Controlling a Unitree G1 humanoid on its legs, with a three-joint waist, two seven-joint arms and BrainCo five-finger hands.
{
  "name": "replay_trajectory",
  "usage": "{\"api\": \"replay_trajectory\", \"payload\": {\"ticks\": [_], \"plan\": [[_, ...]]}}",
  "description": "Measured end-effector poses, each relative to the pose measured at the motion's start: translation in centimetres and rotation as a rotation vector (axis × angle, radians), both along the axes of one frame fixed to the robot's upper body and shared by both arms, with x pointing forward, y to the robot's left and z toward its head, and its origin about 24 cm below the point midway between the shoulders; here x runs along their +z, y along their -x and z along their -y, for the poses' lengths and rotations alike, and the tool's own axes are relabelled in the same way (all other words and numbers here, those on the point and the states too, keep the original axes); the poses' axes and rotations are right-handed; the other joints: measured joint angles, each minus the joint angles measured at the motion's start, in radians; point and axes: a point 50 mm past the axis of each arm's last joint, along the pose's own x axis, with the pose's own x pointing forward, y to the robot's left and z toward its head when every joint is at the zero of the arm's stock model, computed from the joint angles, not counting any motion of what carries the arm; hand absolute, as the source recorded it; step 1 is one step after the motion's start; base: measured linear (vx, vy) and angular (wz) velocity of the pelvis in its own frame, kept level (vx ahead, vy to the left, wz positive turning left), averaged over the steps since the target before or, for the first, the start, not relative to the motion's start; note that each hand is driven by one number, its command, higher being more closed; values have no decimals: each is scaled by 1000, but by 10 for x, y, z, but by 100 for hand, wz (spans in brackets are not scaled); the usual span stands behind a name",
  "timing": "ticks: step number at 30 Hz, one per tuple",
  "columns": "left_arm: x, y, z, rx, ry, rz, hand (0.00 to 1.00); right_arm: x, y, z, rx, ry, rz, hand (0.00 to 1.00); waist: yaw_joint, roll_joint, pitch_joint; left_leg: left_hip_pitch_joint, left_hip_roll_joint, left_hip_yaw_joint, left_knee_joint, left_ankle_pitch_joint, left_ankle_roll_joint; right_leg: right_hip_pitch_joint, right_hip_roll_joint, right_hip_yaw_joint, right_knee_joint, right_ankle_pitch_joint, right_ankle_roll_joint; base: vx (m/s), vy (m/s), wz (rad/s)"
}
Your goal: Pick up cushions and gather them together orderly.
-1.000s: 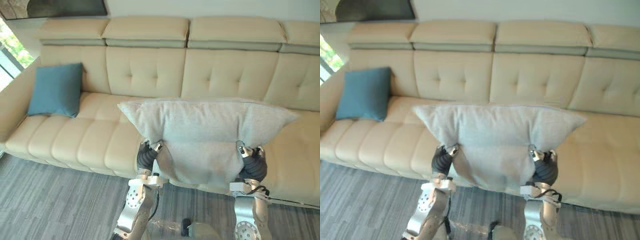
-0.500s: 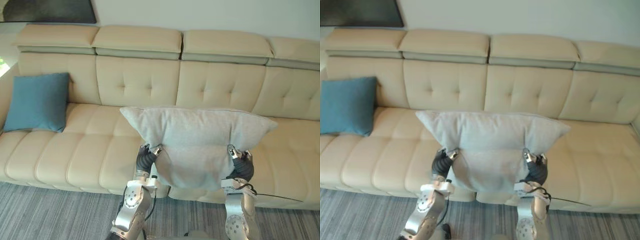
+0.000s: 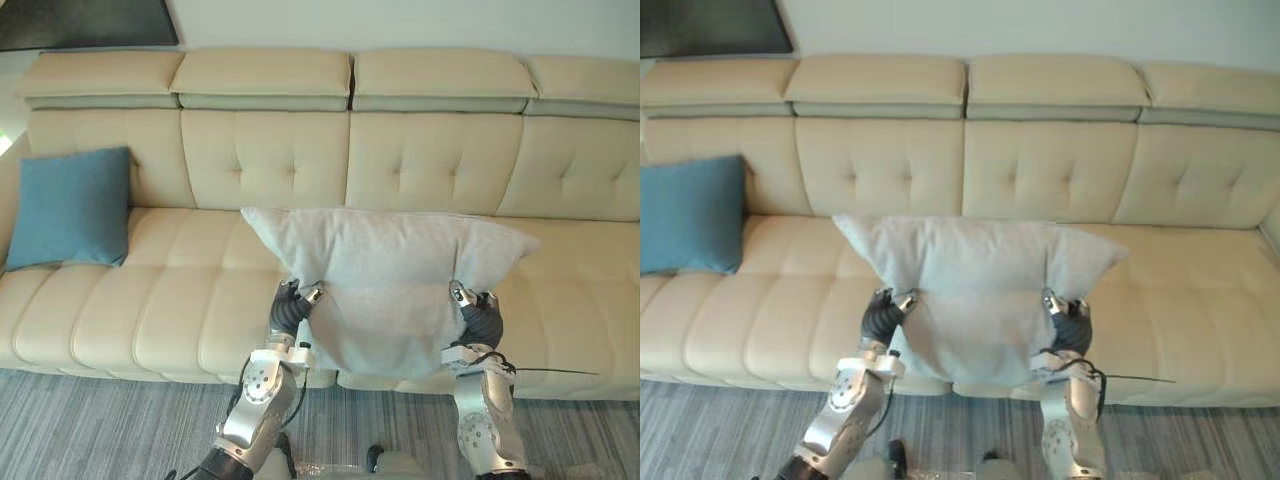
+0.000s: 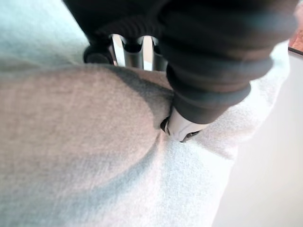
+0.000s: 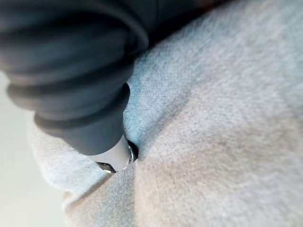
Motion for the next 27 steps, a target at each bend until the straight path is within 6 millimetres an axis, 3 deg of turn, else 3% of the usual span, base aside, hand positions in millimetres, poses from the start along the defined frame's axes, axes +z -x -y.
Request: {"api": "replay_trajectory", "payload": {"ticks": [4,7,8,15,17,18,20,21,22,27], "plan": [[14,-12,0,11,2,57,100,15,-15,-2,10,7,62,100,-1,3,8,-39,-1,-16,-24,27,2,-25,3,-18,-33,26,-8,2,-14,12],[42,-34,-2,61,-1,163,100,54,-44,-8,10,71,197,100,6,15,42,-96,-2,-16,-60,75,10,-96,5,-18,-39,59,-11,-106,12,-2],[66,-52,-3,105,-8,250,100,86,-63,-14,0,91,303,100,17,21,77,-130,0,-7,-69,99,13,-147,7,-9,-24,73,-8,-145,19,-14],[162,-106,-3,263,-18,514,100,195,-114,-27,-112,161,566,100,44,39,137,-244,0,-5,-163,198,9,-339,5,-4,50,98,2,-182,2,-2],[200,-120,-5,301,-30,597,100,234,-127,-29,-155,186,627,100,49,54,184,-261,-2,-6,-208,240,8,-386,4,-6,67,108,5,-101,-5,-1],[207,-123,-6,308,-34,611,100,241,-129,-29,-160,185,636,100,48,57,195,-263,-3,-6,-215,248,11,-391,4,-6,69,110,6,-121,-14,1],[250,-134,-7,344,-45,684,100,279,-135,-31,-200,183,682,100,46,75,236,-305,-8,-12,-255,303,18,-459,4,-9,90,117,8,-111,-19,4],[258,-135,-9,355,-43,695,100,286,-136,-32,-209,184,688,100,45,77,249,-306,-9,-11,-264,309,18,-467,3,-9,95,118,8,-51,-26,4],[282,-140,-13,385,-55,727,100,309,-141,-36,-227,188,699,100,36,81,286,-325,-11,-16,-271,327,19,-491,3,-11,104,120,8,-46,-29,3],[330,-144,-19,444,-58,773,100,358,-146,-45,-259,175,695,100,33,84,313,-426,-7,-34,-277,350,3,-600,3,-17,121,125,5,-18,-39,3]]}}
